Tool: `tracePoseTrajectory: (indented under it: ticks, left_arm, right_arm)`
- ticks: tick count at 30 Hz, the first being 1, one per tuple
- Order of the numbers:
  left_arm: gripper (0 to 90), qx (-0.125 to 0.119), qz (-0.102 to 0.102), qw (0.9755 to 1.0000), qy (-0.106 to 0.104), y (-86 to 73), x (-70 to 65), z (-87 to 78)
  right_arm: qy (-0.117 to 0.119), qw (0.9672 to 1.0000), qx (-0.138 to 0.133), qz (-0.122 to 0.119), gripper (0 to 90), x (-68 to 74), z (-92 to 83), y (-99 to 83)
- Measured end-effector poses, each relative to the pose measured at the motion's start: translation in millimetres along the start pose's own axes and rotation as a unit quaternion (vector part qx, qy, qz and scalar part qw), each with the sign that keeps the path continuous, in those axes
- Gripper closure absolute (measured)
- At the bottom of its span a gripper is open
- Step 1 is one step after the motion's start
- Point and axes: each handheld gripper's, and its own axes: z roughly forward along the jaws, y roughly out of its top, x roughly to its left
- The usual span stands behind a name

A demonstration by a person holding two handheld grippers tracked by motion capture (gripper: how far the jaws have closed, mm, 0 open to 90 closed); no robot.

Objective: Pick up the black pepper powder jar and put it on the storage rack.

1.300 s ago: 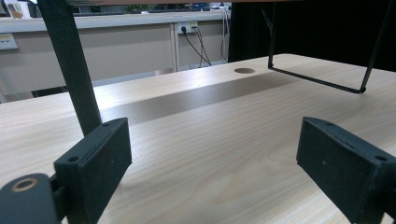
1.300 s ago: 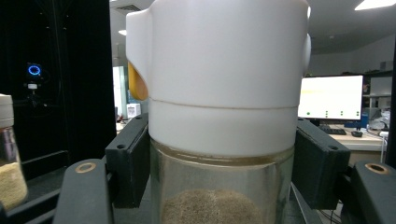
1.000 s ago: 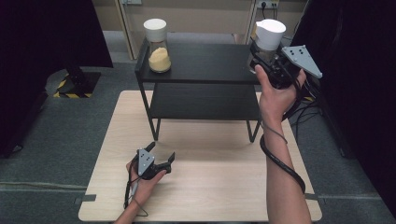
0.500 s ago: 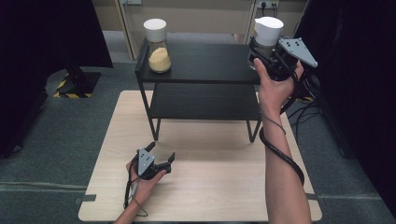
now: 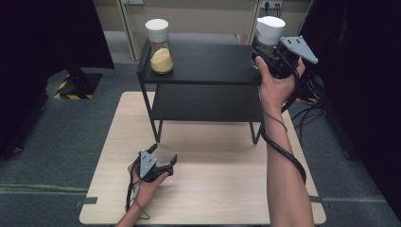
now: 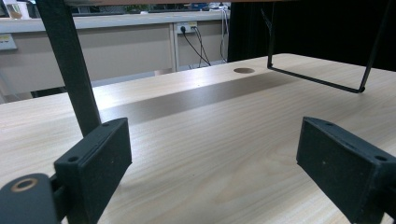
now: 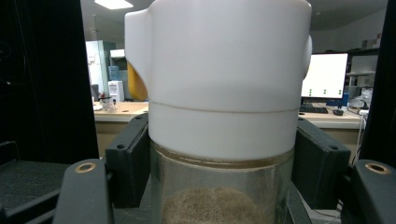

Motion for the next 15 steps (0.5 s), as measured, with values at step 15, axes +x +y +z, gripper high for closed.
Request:
tracePoseTrajectory:
  ticks: [15]
  left_arm:
    - [9.9, 0.001, 0.0, 1.0, -0.001, 0.3, 0.3, 0.1]
  right_arm:
    - [-0.001, 0.9999, 0.012, -0.009, 30.9, 1.5, 8.0, 1.0]
